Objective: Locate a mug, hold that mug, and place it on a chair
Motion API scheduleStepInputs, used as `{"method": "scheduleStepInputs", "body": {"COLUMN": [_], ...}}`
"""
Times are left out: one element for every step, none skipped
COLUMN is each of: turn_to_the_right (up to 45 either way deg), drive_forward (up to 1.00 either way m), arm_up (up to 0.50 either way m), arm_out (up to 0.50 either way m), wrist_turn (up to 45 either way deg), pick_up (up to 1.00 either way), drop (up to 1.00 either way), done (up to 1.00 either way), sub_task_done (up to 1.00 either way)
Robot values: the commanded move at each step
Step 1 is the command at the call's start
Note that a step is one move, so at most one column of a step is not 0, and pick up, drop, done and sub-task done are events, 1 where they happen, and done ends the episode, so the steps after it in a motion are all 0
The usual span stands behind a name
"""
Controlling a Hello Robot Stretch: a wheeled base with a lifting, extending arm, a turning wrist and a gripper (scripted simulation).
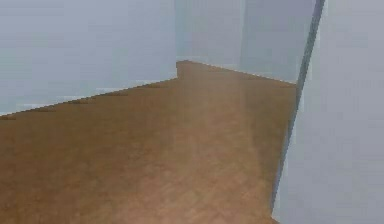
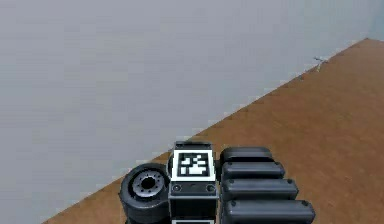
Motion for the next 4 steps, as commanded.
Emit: {"method": "scheduleStepInputs", "body": {"turn_to_the_right": [-39.0,0.0,-3.0,0.0], "drive_forward": [0.0,1.0,0.0,1.0], "arm_up": [0.0,0.0,0.0,0.0], "arm_out": [0.0,0.0,0.0,0.0], "wrist_turn": [0.0,0.0,0.0,0.0], "pick_up": [0.0,0.0,0.0,0.0], "drop": [0.0,0.0,0.0,0.0], "done": [0.0,0.0,0.0,0.0], "sub_task_done": [0.0,0.0,0.0,0.0]}}
